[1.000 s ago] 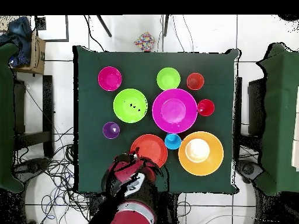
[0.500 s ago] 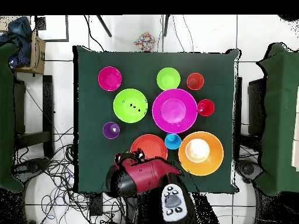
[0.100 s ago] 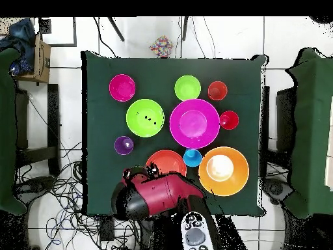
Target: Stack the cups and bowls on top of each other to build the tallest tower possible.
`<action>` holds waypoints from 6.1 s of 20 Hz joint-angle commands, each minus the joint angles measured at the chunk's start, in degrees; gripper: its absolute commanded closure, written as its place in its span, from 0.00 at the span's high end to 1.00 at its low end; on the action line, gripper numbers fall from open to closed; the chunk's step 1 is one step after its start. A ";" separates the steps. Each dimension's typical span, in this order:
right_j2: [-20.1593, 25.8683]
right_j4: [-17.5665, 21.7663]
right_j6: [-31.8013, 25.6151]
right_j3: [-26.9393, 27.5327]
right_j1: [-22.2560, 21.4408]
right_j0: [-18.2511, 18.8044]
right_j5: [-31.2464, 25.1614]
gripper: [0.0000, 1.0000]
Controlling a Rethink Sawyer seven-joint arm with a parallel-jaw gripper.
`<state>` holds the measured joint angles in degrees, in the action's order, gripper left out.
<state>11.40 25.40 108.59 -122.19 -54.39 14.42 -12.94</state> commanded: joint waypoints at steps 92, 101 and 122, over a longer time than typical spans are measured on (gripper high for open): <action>13.25 44.97 2.49 0.29 11.83 23.65 -2.17 1.00; 6.39 49.13 8.03 6.07 16.35 16.96 2.18 1.00; 10.16 45.62 -3.42 9.36 19.00 24.81 -1.65 1.00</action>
<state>18.74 69.39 108.59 -118.82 -37.75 39.91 -13.53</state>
